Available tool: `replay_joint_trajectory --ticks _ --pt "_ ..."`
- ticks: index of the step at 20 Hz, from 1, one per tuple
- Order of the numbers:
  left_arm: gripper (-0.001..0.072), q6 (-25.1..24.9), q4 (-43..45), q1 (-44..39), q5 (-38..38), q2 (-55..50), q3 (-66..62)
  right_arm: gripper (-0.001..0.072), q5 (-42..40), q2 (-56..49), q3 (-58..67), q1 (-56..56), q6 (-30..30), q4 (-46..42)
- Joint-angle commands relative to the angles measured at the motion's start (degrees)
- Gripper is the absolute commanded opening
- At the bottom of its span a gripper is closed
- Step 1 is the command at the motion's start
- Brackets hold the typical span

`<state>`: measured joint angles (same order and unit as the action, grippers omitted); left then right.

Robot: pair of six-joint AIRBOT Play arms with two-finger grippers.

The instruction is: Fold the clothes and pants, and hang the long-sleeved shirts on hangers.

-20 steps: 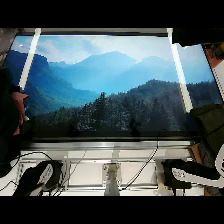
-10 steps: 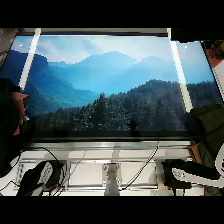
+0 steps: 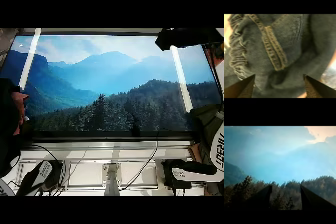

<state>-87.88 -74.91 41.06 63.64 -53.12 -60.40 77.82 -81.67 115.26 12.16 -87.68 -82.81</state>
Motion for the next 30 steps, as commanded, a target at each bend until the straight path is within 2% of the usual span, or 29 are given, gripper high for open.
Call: replay_joint_trajectory --ticks 1,6,12,13,14,15,16,17,18,20,21,22,24,28,30 --pt "0.0687 -1.49 4.26 0.70 -1.77 -4.70 0.11 0.0473 -0.63 -2.73 -0.09 -0.02 -0.31 1.44" --pt "0.0687 -1.49 7.85 0.70 -4.98 -10.67 0.11 0.0485 -3.80 -4.31 -0.09 -0.02 -0.31 2.08" --pt "0.0684 -1.46 5.88 -0.96 -7.37 -16.90 0.11 0.0485 -5.42 -4.28 -0.09 -0.02 -0.33 2.25" --pt "0.0652 -1.46 5.90 -1.46 -7.48 -17.99 0.11 0.0484 -5.44 -4.28 -0.09 -0.02 -0.31 2.27" --pt "0.0489 -1.49 5.92 -1.92 -7.56 -18.80 0.11 0.0484 -5.42 -4.28 -0.09 -0.02 -0.31 2.25" --pt "0.0245 -1.49 6.14 -2.23 -7.56 -19.23 0.11 0.0483 -5.42 -4.28 -0.09 -0.02 -0.31 2.25" --pt "0.0069 -1.49 6.16 -2.54 -7.61 -19.23 0.09 0.0480 -5.42 -4.28 -0.09 -0.02 -0.31 2.25" --pt "0.0011 -1.49 6.47 -2.71 -7.98 -19.10 -0.07 0.0460 -5.33 -4.28 -0.09 -0.02 -0.31 2.25" --pt "0.0010 -1.46 7.15 -2.82 -7.96 -18.97 -0.57 0.0352 -5.29 -4.28 -0.09 -0.02 -0.28 2.25" --pt "0.0009 -1.40 7.17 -3.08 -7.82 -17.99 -2.58 0.0087 -5.03 -4.31 -0.09 -0.02 -0.28 2.25" --pt "0.0009 0.04 7.13 -3.43 -7.78 -16.92 -4.26 0.0053 -4.96 -4.31 -0.09 -0.02 -0.28 2.23" --pt "0.0008 3.69 6.29 -3.82 -8.17 -15.39 -6.38 0.0053 -4.98 -4.35 -0.09 -0.02 -0.26 2.16" --pt "0.0009 11.45 -0.76 -4.28 -11.72 -11.21 -10.73 0.0053 -4.98 -4.59 -0.11 -0.02 -0.28 2.21" --pt "0.0008 12.00 -37.29 -6.10 -30.91 1.16 -14.51 0.0052 -5.70 -5.79 -0.17 -0.02 -0.28 1.95" --pt "0.0007 12.09 -42.80 -13.60 -39.45 7.26 -14.56 0.0052 -6.99 -6.64 -0.15 -0.02 -0.28 1.97"
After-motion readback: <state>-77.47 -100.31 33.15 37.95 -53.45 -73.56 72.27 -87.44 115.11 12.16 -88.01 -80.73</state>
